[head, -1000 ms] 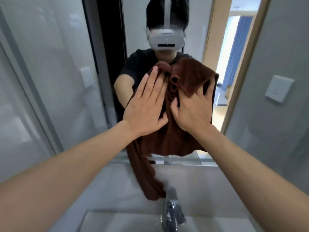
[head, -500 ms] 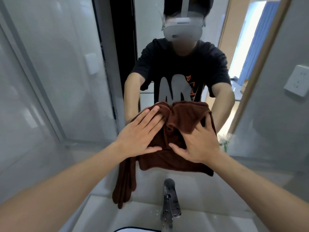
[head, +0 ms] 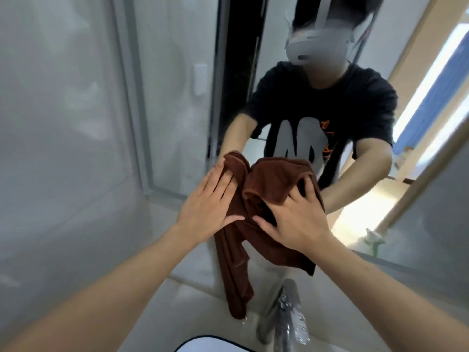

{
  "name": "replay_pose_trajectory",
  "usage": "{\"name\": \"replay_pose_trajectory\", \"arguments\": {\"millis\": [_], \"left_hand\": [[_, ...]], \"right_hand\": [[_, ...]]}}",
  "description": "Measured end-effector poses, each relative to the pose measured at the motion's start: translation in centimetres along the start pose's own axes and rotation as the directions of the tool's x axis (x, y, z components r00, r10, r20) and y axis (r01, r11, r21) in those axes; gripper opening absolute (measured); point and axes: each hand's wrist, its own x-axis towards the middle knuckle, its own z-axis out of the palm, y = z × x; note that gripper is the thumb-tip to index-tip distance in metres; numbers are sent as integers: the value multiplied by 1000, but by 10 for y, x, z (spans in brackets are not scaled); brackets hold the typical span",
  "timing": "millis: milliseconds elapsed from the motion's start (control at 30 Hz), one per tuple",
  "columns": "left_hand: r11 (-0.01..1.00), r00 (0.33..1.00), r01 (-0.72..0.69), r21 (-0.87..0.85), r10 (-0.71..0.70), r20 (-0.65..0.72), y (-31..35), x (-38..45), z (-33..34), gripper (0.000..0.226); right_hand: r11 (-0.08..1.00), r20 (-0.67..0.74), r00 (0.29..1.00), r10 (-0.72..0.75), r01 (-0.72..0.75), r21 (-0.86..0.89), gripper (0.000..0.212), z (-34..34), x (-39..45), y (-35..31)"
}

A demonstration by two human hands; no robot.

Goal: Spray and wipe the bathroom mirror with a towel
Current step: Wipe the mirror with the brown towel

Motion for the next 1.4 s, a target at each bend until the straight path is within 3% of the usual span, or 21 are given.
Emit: {"name": "replay_pose_trajectory", "arguments": {"millis": [333,633,733,867,1033,1200,1400], "left_hand": [[960,945,278,-2,-273,181,-114,-60,31,96],[802,798,586,-120,-544,261,-100,-79,35,85],[751,750,642,-155,-573,332,-90,-82,30,75],[637,719,694,-336,-587,371,-93,-74,15,78],[534,737,631,-563,-640,218,-109,-29,-23,78],[493,675,602,-628,-735,69,-132,56,-77,79],[712,761,455,-535,-622,-181,-158,138,-130,75]], "right_hand": [[985,5,986,-164,164,49,67,28,112,-112],[979,19,979,-201,199,52,73,48,141,-155],[971,32,971,-237,235,53,74,45,139,-154],[950,-26,950,-312,312,22,72,20,158,-137],[956,-140,947,-289,278,-96,80,-52,230,-87],[976,-254,953,-168,123,-182,83,-125,278,-27],[978,-391,920,25,-102,-179,83,-181,272,49]]}}
